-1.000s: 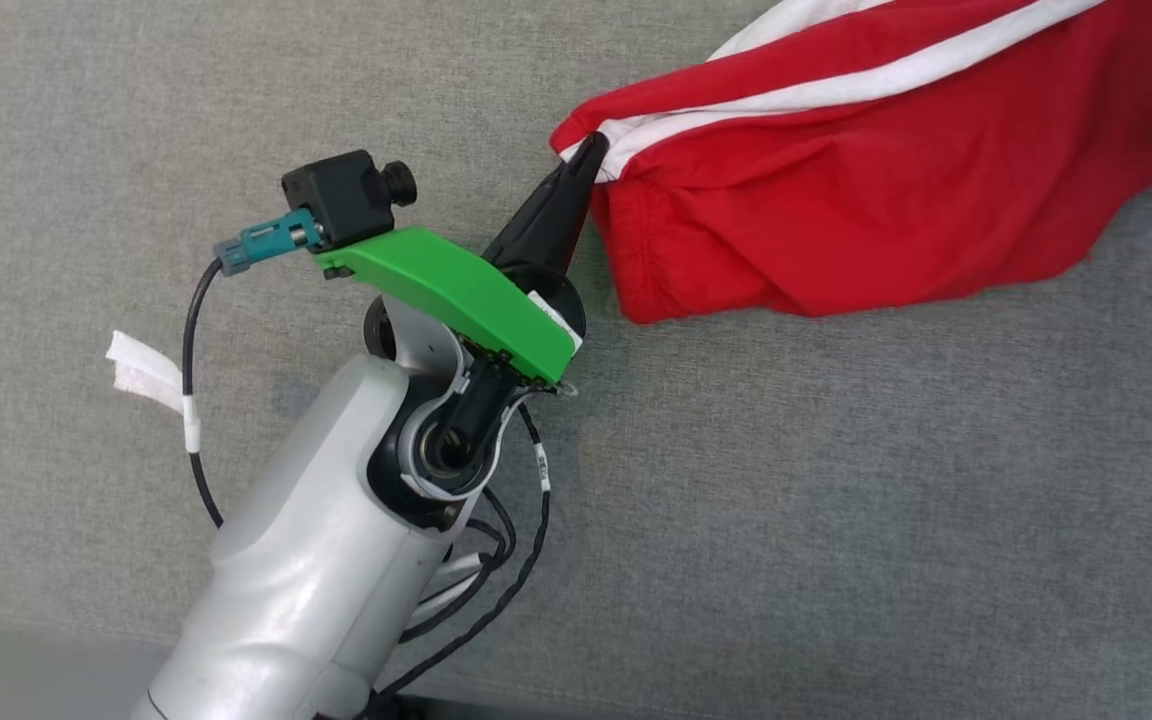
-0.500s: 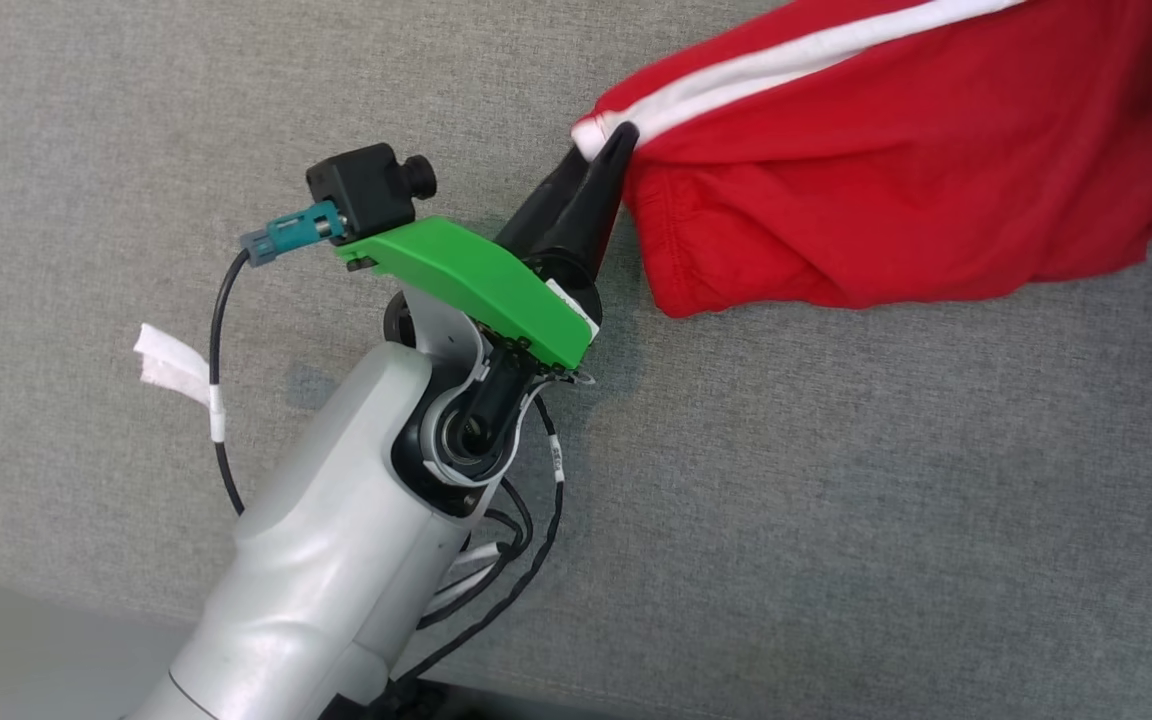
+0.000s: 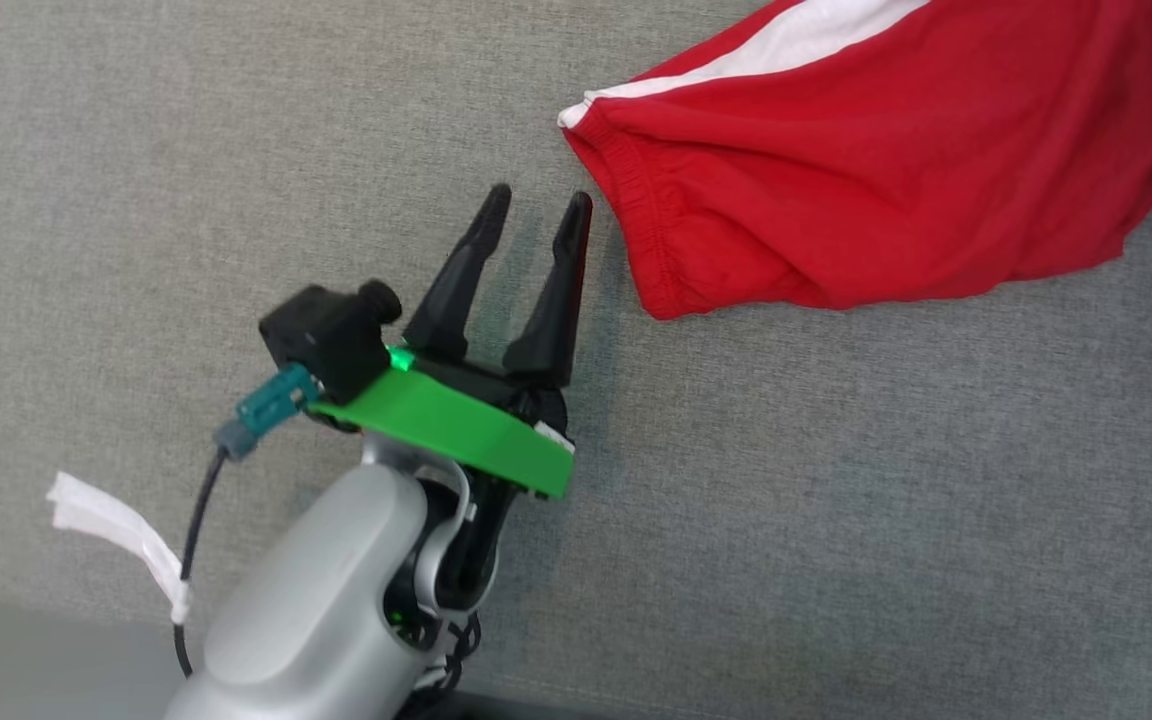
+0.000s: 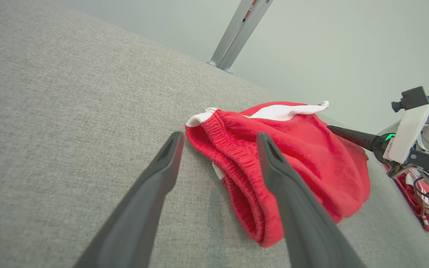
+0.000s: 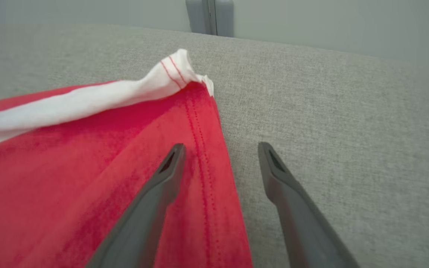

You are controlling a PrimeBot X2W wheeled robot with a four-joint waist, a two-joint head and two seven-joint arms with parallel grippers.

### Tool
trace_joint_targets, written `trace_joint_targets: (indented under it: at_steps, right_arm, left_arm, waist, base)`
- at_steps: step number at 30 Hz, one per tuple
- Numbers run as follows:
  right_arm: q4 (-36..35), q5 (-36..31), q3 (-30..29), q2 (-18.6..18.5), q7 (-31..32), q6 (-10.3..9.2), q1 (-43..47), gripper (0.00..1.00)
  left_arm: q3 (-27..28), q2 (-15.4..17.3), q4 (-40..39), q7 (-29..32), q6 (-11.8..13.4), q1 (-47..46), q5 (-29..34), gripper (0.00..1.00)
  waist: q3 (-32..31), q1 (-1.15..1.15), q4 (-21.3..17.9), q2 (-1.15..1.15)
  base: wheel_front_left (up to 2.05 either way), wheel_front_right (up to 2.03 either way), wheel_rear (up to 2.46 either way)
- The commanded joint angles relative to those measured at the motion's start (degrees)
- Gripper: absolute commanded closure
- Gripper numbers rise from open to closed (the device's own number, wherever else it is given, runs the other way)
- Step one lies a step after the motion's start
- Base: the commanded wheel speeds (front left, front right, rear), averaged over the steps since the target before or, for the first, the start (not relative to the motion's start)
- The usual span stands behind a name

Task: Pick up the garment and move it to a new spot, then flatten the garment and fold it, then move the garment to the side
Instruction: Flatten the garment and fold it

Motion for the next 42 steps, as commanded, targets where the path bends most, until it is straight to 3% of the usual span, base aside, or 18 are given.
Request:
trace_joint_targets:
  at_steps: [1,7,9,12,16,24,29,35,42]
  right_arm:
    - [0.75,-0.73,-0.15,0.03,0.7,-0.02,1.01,0.0]
    - [4.75,0.66,-0.55,2.19,4.66,0.0,1.84,0.0]
    - [5.46,3.37,-2.88,4.49,3.92,0.0,1.58,1.0]
    - [5.71,7.98,-5.03,6.89,3.98,0.0,2.54,1.0]
    - [5.54,11.07,-9.17,7.24,1.61,-0.05,3.98,1.0]
    - [7.12,11.65,-17.98,5.61,-2.94,-0.04,7.81,1.0]
    - [5.28,11.7,-20.91,4.58,-4.14,-0.03,10.39,1.0]
    - [-1.14,12.53,-17.56,6.7,-1.53,-0.02,11.43,1.0]
    - [-3.31,8.27,-7.27,16.07,2.61,-0.02,8.77,1.0]
  left_arm:
    - [0.22,-0.35,-0.53,-0.63,0.32,1.63,1.93,0.0]
    - [3.91,-2.59,-2.03,-0.96,-0.74,5.69,11.07,0.0]
    - [5.9,-3.43,-2.41,-0.97,-1.3,7.63,15.53,0.0]
    - [9.97,-4.69,-2.59,-0.97,-2.93,11.07,20.83,0.0]
    - [14.83,-6.36,-2.27,-0.97,-5.63,15.91,24.78,0.0]
    - [20.78,-8.18,-0.65,-0.95,-10.28,23.99,28.2,0.0]
    - [22.26,-8.51,-0.15,-0.95,-11.79,27.06,29.03,0.0]
    - [21.45,-8.56,-0.26,-0.95,-11.22,28.96,27.46,0.0]
    - [19.57,-8.56,0.58,-0.95,-10.88,27.91,26.86,0.0]
  waist:
    - [0.09,0.0,0.6,0.0]
    - [-0.39,0.0,1.66,0.0]
    - [-0.95,0.0,1.63,0.0]
    - [-2.48,0.0,0.8,0.0]
    - [-5.02,0.0,-0.76,0.0]
    - [-10.36,0.0,-2.84,0.0]
    - [-12.94,0.0,-2.8,0.0]
    - [-15.07,0.0,-1.71,0.0]
    - [-15.09,0.0,0.37,0.0]
  base:
    - [0.0,0.0,0.0]
    - [0.0,0.0,0.0]
    - [0.0,0.0,0.0]
    - [0.0,0.0,0.0]
    - [0.0,0.0,0.0]
    - [0.0,0.0,0.0]
    - [0.0,0.0,0.0]
    - [0.0,0.0,0.0]
    - [0.0,0.0,0.0]
